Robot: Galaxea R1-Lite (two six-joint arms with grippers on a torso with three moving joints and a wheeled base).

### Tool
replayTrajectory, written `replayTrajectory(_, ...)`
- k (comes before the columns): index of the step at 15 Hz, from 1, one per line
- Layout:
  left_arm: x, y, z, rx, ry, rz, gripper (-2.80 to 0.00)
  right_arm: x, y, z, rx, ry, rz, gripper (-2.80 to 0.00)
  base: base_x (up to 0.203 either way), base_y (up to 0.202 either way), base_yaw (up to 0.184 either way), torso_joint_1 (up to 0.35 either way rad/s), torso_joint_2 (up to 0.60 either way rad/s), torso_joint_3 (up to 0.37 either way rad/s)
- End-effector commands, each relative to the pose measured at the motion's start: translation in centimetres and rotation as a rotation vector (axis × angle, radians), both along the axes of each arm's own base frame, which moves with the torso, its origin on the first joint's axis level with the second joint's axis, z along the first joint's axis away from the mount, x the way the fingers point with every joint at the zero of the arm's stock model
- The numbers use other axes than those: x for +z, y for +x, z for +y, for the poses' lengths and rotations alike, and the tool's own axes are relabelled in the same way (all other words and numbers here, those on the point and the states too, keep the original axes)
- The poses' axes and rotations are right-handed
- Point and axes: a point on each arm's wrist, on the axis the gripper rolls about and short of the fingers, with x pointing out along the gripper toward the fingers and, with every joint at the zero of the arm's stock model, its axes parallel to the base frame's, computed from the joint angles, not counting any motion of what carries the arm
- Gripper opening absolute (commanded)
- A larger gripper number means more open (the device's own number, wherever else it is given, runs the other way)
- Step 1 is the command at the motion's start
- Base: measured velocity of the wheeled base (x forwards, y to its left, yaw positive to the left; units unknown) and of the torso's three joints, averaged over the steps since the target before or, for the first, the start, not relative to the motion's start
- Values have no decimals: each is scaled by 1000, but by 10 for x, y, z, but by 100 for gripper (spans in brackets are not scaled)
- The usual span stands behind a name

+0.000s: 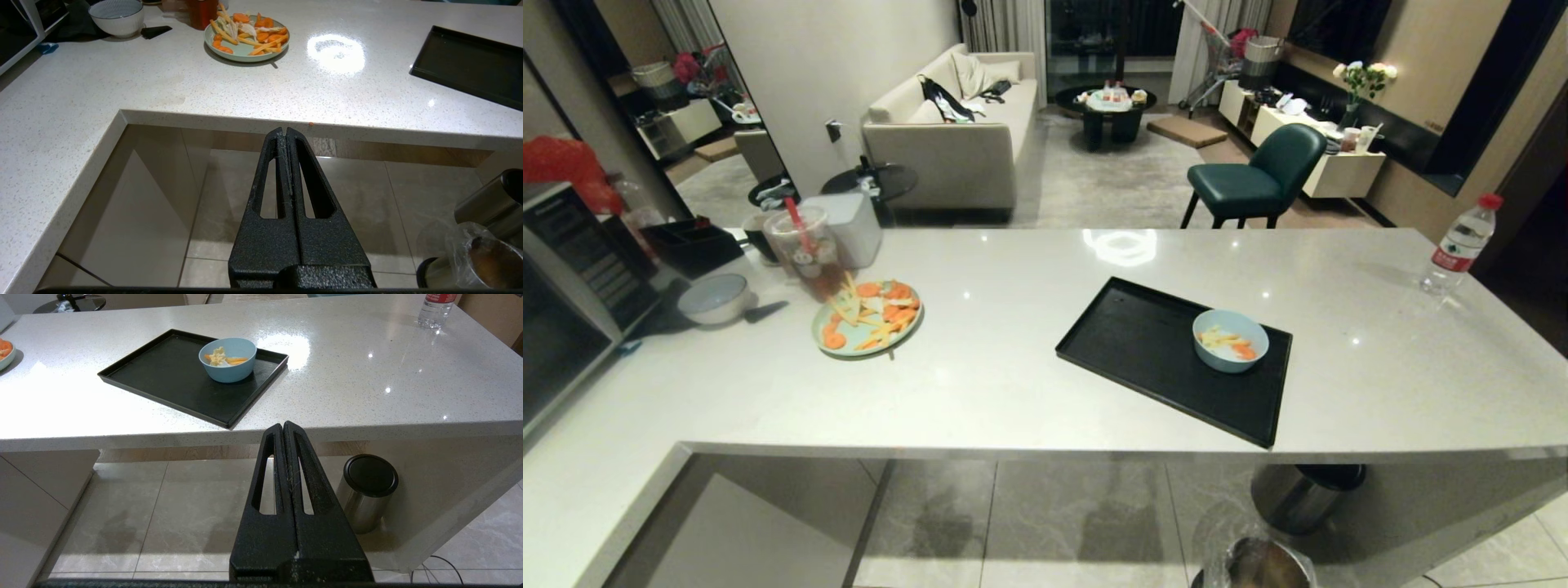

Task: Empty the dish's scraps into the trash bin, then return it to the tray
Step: Pick up the bowl with leftover food

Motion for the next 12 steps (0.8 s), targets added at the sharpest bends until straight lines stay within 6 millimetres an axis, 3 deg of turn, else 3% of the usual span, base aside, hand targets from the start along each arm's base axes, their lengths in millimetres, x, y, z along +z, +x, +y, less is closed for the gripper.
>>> replayTrajectory(1, 0, 0, 0, 1, -1, 1, -280, 0, 0, 0, 0, 0, 1, -280, 0, 0, 0, 0, 0, 0)
replayTrajectory(12, 0, 0, 0, 1, -1, 1, -280, 3, 3, 0, -1, -32, 28, -280, 0, 0, 0, 0, 0, 0)
